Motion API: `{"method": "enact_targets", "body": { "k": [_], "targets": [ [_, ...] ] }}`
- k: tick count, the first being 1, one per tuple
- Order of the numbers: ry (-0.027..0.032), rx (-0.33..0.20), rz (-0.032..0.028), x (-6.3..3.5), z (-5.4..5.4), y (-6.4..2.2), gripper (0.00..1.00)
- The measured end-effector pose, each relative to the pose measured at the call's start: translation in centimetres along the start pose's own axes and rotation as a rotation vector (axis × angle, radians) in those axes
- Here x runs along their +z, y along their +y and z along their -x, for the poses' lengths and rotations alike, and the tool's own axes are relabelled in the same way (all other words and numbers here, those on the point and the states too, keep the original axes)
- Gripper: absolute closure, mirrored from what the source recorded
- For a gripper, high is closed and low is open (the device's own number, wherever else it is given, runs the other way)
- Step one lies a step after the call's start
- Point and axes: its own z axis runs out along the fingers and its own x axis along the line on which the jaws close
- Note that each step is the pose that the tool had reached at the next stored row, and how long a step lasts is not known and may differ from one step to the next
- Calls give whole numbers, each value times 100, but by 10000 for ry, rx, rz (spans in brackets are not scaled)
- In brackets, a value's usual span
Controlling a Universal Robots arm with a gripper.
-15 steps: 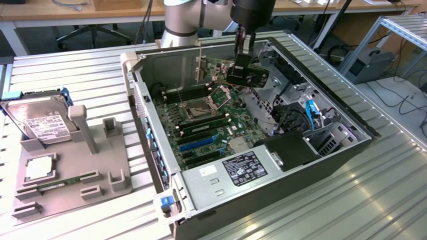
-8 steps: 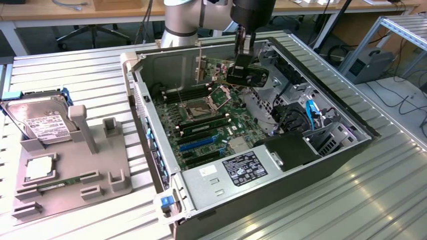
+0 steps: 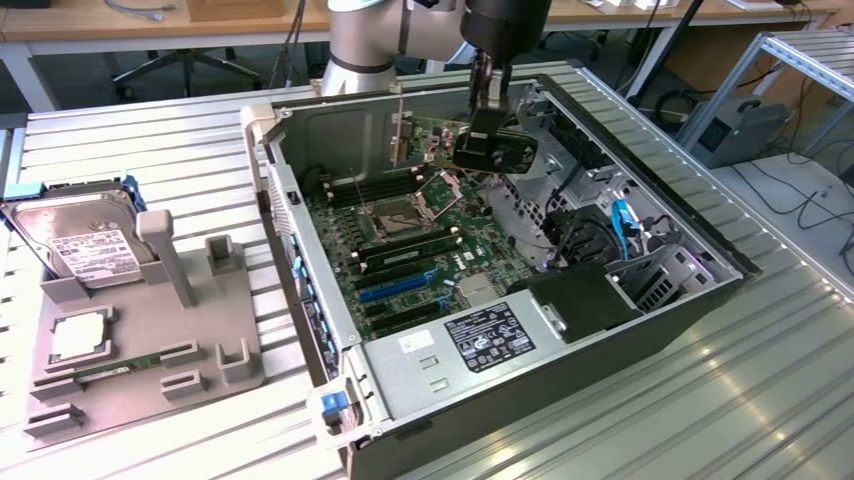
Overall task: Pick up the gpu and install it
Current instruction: 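Insert the gpu into the slot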
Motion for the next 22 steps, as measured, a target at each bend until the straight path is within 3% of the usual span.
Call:
{"method": "enact_targets", "body": {
  "k": [22],
  "targets": [
    [-28, -502, 16, 1, 0, 0, 73]
  ]
}}
